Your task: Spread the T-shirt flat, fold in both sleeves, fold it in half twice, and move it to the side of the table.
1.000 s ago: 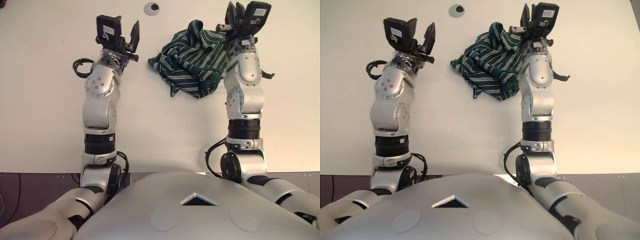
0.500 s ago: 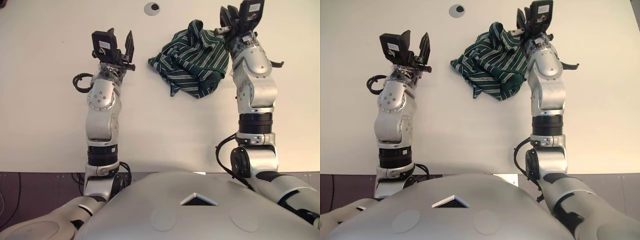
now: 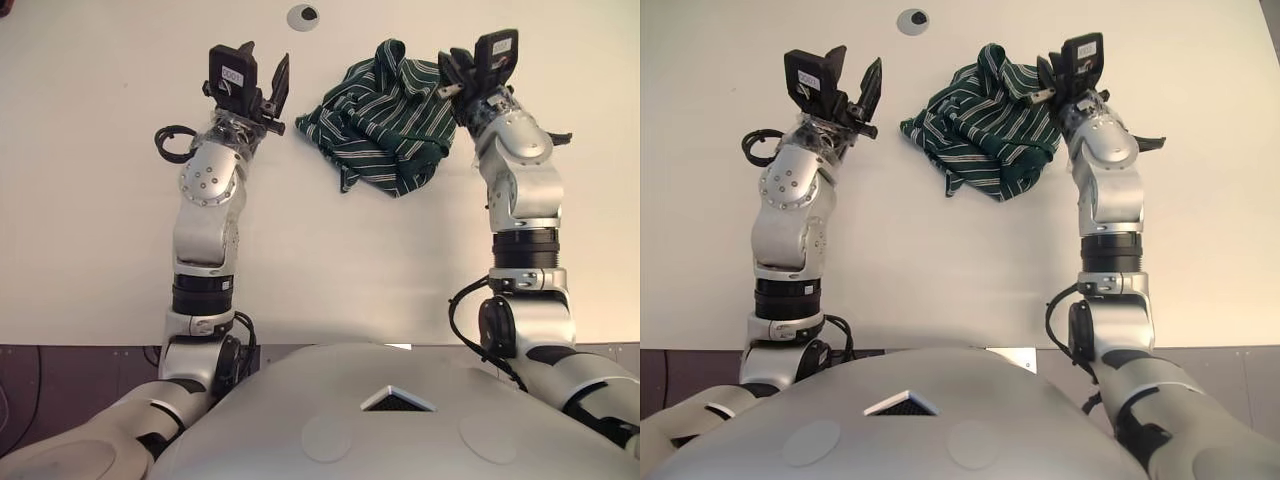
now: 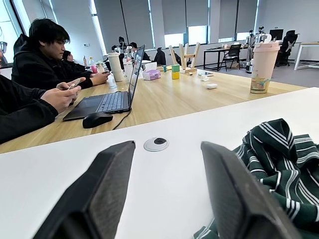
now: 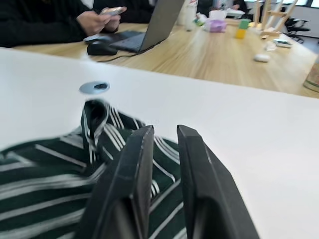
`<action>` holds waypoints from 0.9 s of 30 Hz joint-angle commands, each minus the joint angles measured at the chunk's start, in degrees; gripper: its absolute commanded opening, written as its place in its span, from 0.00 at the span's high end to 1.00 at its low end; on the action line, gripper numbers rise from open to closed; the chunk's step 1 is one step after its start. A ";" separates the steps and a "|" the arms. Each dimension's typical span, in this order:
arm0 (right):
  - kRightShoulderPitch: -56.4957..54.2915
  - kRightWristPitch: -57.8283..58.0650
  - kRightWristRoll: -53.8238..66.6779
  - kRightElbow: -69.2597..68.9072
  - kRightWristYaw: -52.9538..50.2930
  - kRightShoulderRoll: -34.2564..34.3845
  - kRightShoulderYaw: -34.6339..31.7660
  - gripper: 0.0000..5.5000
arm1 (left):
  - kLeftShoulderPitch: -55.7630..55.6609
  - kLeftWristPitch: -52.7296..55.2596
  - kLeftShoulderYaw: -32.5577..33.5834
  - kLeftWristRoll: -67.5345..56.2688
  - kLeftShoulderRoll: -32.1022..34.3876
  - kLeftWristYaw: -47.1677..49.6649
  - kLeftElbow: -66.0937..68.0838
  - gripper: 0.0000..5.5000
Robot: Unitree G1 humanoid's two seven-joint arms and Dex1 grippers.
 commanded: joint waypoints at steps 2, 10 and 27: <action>3.22 4.18 4.48 -6.87 8.72 -3.23 1.76 0.85 | 2.39 1.14 -1.08 0.67 0.26 0.11 -2.17 0.56; 4.53 5.71 4.52 -10.50 20.38 -9.60 7.33 0.85 | 3.73 1.79 -4.14 0.11 0.28 -2.12 -4.08 0.56; 4.32 6.22 -1.41 -3.21 19.24 -11.85 12.75 0.85 | 6.34 9.17 -10.43 -6.39 1.18 -10.59 -10.95 0.56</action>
